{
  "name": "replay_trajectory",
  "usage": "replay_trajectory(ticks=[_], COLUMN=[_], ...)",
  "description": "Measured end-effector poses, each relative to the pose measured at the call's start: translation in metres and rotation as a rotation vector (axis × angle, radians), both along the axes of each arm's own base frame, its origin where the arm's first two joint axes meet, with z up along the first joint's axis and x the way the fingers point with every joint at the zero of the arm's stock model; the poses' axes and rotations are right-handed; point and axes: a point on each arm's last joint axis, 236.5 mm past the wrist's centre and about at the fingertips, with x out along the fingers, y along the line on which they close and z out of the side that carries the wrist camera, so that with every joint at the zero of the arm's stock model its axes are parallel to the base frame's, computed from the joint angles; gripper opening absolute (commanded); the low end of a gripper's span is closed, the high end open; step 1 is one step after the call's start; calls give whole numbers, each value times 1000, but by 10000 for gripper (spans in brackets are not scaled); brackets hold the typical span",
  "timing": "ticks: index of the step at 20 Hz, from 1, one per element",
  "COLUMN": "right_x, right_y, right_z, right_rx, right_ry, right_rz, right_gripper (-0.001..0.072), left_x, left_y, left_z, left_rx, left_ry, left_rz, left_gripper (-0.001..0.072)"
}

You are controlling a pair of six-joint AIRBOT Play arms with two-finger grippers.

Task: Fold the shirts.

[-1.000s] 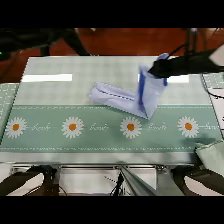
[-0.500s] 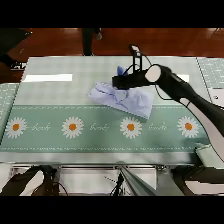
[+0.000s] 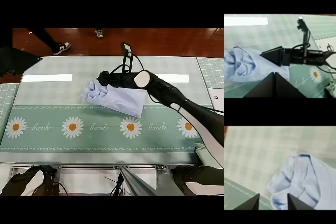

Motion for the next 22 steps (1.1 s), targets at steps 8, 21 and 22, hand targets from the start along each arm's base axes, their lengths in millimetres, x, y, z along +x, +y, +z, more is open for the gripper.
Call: replay_trajectory(ticks=[8, 21, 22], right_x=[-27, -84, -82], right_y=[-220, -207, -197], right_z=[-23, -132, -137], right_rx=[-670, -41, -20], right_ry=[104, 527, 534], right_rz=[87, -147, -157], right_gripper=[431, 591, 496], left_x=[-2, -3, -3], left_y=[0, -1, -1], left_z=[-37, -42, -43], left_rx=[-13, -12, -12], left_ry=[88, 101, 102], left_rz=[-6, -11, -11], left_gripper=[18, 18, 18])
